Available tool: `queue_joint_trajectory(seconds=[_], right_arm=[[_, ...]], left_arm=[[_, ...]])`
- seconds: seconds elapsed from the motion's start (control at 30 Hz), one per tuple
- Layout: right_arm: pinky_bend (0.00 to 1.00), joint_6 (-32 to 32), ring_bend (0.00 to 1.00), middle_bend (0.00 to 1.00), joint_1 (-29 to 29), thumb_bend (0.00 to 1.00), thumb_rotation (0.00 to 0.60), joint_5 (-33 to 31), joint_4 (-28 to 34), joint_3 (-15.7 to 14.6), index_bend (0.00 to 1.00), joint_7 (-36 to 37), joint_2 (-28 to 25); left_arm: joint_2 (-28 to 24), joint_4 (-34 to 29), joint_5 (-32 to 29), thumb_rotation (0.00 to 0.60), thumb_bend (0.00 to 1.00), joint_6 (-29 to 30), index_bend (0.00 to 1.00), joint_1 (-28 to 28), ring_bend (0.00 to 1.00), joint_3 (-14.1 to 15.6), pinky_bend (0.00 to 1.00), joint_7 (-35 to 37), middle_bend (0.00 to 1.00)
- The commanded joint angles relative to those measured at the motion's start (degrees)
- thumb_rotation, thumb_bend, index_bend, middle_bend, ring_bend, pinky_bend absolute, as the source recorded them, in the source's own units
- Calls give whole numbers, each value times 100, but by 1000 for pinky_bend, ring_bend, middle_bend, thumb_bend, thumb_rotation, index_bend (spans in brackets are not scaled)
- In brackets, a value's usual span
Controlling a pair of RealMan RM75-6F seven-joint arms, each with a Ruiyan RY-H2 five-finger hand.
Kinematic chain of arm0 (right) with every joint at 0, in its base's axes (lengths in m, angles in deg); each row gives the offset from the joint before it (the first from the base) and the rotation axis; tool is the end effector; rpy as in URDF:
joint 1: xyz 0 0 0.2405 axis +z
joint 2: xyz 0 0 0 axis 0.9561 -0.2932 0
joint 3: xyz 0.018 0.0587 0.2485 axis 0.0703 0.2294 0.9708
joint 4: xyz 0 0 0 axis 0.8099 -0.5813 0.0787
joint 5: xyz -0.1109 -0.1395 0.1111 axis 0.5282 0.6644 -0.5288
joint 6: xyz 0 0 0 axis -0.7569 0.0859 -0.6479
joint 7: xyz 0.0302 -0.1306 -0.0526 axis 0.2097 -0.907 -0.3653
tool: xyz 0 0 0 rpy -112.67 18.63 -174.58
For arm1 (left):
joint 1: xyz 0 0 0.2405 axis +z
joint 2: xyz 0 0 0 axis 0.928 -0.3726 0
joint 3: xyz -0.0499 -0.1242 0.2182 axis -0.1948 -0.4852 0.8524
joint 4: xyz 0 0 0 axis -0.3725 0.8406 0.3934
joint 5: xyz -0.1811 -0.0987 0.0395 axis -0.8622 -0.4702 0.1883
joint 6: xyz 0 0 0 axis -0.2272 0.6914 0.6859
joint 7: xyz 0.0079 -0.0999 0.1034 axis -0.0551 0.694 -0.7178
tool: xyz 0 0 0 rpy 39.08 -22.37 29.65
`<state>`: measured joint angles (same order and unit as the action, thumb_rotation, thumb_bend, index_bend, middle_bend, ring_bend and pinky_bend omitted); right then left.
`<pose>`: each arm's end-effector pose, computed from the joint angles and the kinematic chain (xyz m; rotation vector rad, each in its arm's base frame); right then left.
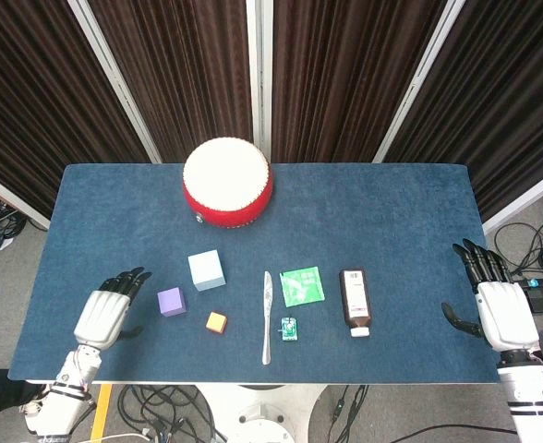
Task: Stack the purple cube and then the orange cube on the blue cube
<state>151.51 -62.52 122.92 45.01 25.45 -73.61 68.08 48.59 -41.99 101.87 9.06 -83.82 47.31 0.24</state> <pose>-0.2320 -0.2079 0.1741 1.3990 -1.0302 0.9837 -0.2309 0.2141 0.0405 -1.6578 -0.9330 -0.8807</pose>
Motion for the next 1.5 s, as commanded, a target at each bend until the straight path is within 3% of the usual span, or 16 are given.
queue_joint_trajectory(seconds=[0.03,0.43,1.03,1.5], right_arm=[[0,-13,0,0,0,220,600,0,-10,-5,0,19,-4],[0,-51,0,0,15,220,600,-73,-26,33,0,97,-39],[0,-97,0,0,51,219,600,-164,-14,57,0,33,-14],[0,-99,0,0,49,218,600,-186,-56,53,0,27,9]], left_arm=[[390,134,-176,600,95,120,187,-4,186,-162,276,-85,230],[899,183,-1012,600,95,-205,187,-115,199,-375,283,-222,273],[1352,763,-1137,600,124,-418,224,-299,224,-352,307,-52,331],[1713,1393,-1119,600,171,-336,313,-353,292,-436,378,112,457]])
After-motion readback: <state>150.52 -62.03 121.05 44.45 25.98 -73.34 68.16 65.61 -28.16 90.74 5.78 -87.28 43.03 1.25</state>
